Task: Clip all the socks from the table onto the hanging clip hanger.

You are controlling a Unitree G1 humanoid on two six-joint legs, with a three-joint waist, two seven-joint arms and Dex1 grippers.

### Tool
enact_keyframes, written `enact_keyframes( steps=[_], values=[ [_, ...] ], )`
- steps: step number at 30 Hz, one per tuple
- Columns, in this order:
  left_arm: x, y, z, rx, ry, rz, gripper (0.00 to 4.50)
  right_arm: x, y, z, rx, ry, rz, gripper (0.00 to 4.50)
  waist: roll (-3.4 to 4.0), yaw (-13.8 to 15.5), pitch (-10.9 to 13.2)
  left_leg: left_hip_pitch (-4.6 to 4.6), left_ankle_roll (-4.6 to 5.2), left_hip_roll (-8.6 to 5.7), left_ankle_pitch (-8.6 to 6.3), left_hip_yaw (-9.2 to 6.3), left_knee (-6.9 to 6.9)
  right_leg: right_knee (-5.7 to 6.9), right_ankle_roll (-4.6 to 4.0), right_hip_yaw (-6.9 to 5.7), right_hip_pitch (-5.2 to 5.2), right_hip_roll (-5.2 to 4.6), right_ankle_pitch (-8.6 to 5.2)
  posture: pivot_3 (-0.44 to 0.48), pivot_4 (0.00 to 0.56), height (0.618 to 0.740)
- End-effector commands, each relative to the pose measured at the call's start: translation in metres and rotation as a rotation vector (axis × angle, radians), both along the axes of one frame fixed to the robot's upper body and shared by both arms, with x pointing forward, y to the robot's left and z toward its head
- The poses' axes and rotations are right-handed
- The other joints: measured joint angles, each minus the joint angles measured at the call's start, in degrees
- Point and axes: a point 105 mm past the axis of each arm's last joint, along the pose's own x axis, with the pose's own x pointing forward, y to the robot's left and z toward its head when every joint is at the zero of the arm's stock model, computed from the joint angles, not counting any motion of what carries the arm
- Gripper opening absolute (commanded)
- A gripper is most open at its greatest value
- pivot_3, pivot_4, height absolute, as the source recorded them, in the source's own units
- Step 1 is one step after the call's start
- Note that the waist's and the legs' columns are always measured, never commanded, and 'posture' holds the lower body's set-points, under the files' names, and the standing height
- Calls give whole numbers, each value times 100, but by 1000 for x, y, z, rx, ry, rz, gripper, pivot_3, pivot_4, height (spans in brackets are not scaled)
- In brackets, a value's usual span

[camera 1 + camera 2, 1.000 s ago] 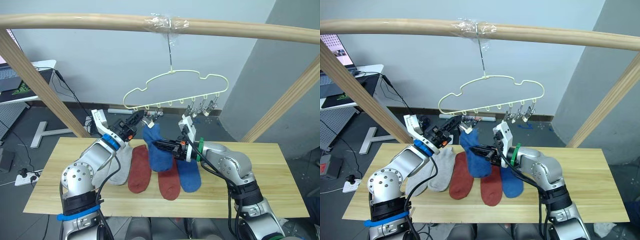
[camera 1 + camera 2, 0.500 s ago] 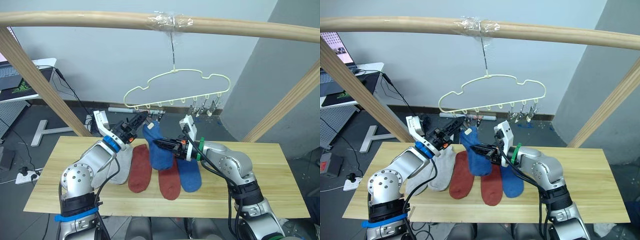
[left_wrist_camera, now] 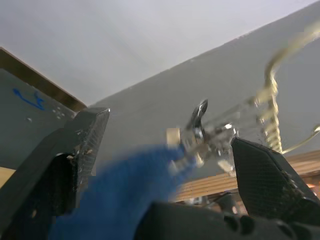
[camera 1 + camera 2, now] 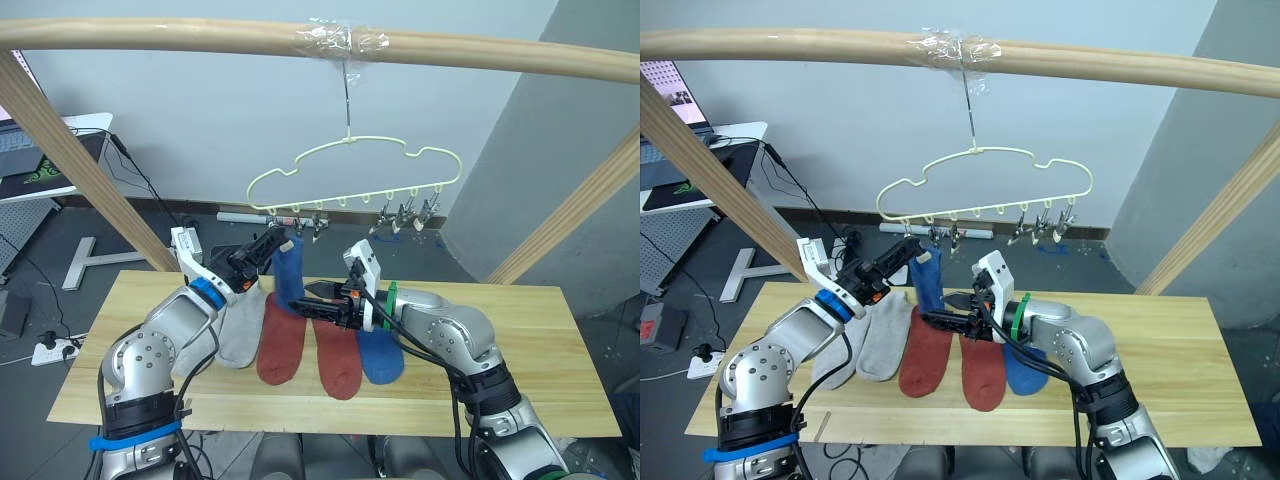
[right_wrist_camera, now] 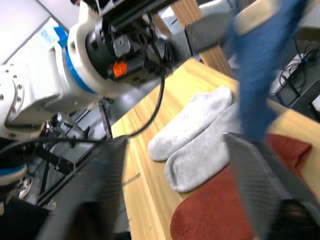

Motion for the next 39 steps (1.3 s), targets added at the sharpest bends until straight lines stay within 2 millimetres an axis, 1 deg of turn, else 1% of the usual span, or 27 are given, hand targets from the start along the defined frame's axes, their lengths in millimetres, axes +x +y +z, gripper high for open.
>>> enact_keyframes(
  steps=[1,2,3,5,6,8,9,10,12,15,16,20,25,28,30,33,39],
  values=[
    [-6,6,6,111,-77,23,4500,-2,-14,-10,-73,-80,4,4422,0,34,0,-6,-2,0,1,1,-1,-1,-10,0,-7,-1,6,158,175,740],
    [-9,8,5,137,-84,26,4500,-1,-20,-14,-96,-91,-9,4422,0,43,0,-8,-3,0,2,2,-1,-1,-10,0,-8,-1,6,154,169,740],
    [-15,4,1,267,-118,-5,4500,3,-31,-18,-130,-121,-39,4422,0,45,0,-11,-3,1,1,2,-2,-2,-11,-1,-12,-2,6,154,169,740],
    [-24,-7,-8,440,-161,-65,4500,9,-45,-19,-164,-169,-93,4422,2,64,2,-12,-9,1,2,3,-6,-4,-12,1,-14,-2,6,154,169,740],
    [-26,-11,-12,489,-174,-82,4500,12,-50,-18,-173,-188,-117,4422,5,86,3,-13,-9,1,2,4,-6,-2,-13,0,-17,-2,5,154,169,740],
    [-24,-26,-10,545,-249,-84,4500,15,-59,-12,-159,-207,-148,4422,9,104,6,-12,-6,0,0,7,-6,-3,-15,3,-17,-2,5,154,169,740],
    [-20,-36,-6,560,-306,-66,4500,16,-65,-7,-150,-223,-166,4422,8,110,7,-13,-7,0,1,8,-4,-3,-15,2,-16,-2,5,147,168,740],
    [-17,-46,-2,558,-353,-55,4313,15,-69,-2,-152,-244,-169,4476,11,121,9,-14,-7,0,2,7,-1,-3,-14,2,-14,-2,4,147,168,740],
    [-12,-59,2,569,-416,-40,3910,14,-74,5,-150,-269,-177,4500,12,144,10,-21,-8,-3,2,8,10,-4,-12,3,-14,-3,4,136,167,740],
    [-1,-78,1,582,-456,-18,3038,12,-82,19,-138,-293,-202,4500,12,124,10,-25,-6,-4,3,9,22,-3,-5,8,-12,-3,11,127,164,740],
    [3,-80,2,588,-467,4,2718,12,-85,22,-138,-303,-211,4500,12,118,10,-24,-5,-5,3,9,22,-3,-3,8,-11,-3,13,117,162,740],
    [15,-81,1,657,-501,63,2718,12,-90,33,-128,-323,-242,4500,12,73,10,-23,-3,-3,3,7,22,1,-4,8,-12,-1,14,103,159,740],
    [34,-72,2,696,-505,165,2718,8,-91,51,-94,-353,-277,4500,12,91,9,-27,-3,-4,3,3,21,3,-4,3,-12,-2,14,76,151,740],
    [38,-71,1,702,-504,174,2718,8,-91,52,-93,-352,-282,4500,12,89,9,-28,-3,-6,3,4,23,3,-2,4,-12,-4,16,71,150,740],
    [45,-69,4,697,-507,197,2718,8,-91,53,-97,-356,-289,4500,12,87,9,-28,-3,-6,3,4,25,6,-2,2,-11,-4,17,64,146,740],
    [53,-74,12,688,-542,213,2718,9,-92,54,-97,-361,-298,4500,12,85,9,-28,-3,-6,4,2,29,9,1,0,-11,-3,19,63,145,740],
    [60,-77,22,671,-582,244,2718,11,-92,57,-97,-367,-303,4500,12,85,8,-28,-3,-6,5,2,31,9,5,1,-9,-3,22,60,149,740]
  ],
)
